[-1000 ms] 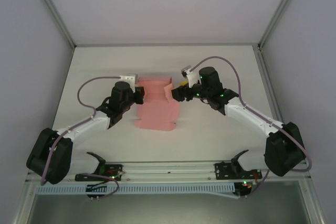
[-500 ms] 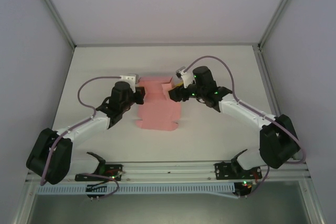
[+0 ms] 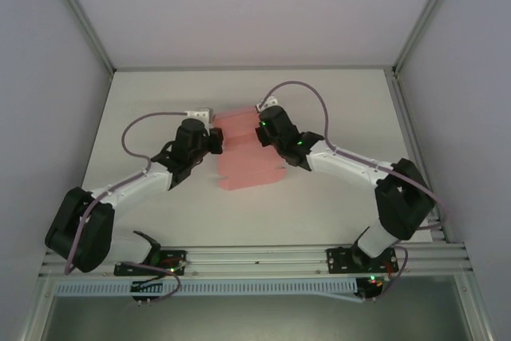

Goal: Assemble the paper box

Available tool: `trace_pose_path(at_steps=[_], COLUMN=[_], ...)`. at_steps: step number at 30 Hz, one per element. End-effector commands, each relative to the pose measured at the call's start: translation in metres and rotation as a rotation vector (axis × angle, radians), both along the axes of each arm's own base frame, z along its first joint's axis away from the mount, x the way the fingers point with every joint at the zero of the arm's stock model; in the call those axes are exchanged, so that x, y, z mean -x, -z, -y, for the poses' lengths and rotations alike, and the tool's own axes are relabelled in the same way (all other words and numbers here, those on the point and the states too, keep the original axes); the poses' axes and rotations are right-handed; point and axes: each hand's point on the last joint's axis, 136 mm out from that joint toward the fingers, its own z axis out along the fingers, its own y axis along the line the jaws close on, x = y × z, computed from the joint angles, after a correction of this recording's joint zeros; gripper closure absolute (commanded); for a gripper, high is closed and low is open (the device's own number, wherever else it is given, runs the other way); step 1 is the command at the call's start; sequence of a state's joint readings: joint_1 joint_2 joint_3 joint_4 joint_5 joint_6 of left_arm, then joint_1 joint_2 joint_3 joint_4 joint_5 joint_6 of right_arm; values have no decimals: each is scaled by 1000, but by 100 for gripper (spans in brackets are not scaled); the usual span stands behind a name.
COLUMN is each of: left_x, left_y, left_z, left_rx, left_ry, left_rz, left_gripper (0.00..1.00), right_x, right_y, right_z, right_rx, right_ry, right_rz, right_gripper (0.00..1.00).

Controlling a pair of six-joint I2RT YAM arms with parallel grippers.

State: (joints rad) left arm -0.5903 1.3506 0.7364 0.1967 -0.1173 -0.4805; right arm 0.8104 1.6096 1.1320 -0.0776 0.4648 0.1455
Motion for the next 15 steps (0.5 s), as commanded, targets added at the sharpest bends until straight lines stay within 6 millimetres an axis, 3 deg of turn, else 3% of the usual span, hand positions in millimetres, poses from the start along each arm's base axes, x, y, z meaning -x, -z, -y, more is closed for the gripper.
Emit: trace_pose_path(at_steps=[1,4,7,9,15], left_x=[-9,-11,-6,1,21], left_y=[-3,16,33,44,52], left_z=[-5,-35,-71,-99,-152], left_rx=[-31,-146,-274,-359,-531], left_ry=[-120,-278,-416,-509,-690], left_rz=[-34,-119,-179,-214,-265], left_gripper=[100,100,100,100,100], right_x=[-18,-22,-23,-22,-19], right_y=[-11,-10,-12,-23,-38], right_z=[54,77,96,111,135], right_rx=[155,264,334,405,462], right_ry=[383,514,572,620,681], right_rz=[129,156,172,211,251], right_gripper=[94,99,98,98,97])
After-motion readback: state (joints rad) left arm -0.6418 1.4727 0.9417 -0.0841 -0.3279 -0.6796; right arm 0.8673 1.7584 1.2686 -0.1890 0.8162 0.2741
